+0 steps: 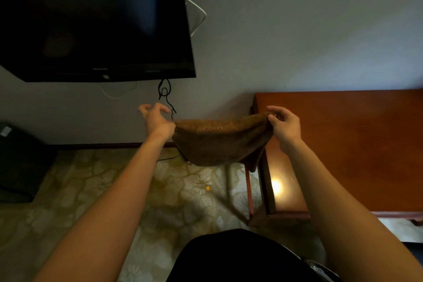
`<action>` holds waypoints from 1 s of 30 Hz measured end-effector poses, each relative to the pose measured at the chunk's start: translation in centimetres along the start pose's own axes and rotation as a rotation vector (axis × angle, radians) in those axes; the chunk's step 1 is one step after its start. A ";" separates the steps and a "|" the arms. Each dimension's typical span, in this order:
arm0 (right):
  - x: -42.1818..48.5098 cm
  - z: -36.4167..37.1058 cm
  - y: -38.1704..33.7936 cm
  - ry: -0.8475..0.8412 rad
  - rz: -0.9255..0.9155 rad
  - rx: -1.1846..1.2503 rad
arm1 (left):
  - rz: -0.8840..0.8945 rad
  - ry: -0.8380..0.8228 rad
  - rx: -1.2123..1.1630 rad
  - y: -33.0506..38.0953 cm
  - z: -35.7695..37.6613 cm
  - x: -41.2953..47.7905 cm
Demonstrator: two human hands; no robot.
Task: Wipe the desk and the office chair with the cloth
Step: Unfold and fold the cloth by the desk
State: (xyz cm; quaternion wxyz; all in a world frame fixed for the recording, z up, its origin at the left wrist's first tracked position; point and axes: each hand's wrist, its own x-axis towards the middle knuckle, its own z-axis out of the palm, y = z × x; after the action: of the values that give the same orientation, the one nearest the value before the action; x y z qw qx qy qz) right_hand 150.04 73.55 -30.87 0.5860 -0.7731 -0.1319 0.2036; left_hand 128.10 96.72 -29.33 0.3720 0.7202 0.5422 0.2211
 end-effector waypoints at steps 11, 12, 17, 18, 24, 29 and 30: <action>0.2 -0.5 0.3 0.082 0.072 0.141 | 0.140 -0.170 -0.007 -0.8 0.8 -0.7; 0.2 -0.5 0.4 0.091 0.079 0.130 | 0.123 -0.157 -0.021 -0.9 0.8 -0.7; 0.0 -0.8 1.3 0.124 0.022 -0.051 | 0.093 -0.101 -0.078 -0.6 0.8 -0.7; -0.2 -0.8 1.2 0.120 0.002 -0.079 | 0.087 -0.085 -0.091 -0.6 0.7 -0.6; -1.1 -0.9 0.6 0.168 -0.082 -0.122 | -0.089 -0.045 -0.295 -0.2 -0.2 -0.1; -1.1 -1.0 0.8 0.192 -0.077 -0.136 | -0.051 -0.229 -0.285 -0.5 -1.0 -0.8; -1.1 -1.1 0.8 0.202 -0.068 -0.138 | -0.026 -0.263 -0.223 -0.7 -0.9 -0.9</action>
State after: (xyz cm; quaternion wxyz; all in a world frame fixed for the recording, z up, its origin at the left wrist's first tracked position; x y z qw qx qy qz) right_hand 149.55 71.96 -31.20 0.5483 -0.8233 -0.1121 0.0952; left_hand 126.72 96.20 -29.17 0.5201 0.6901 0.4703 0.1789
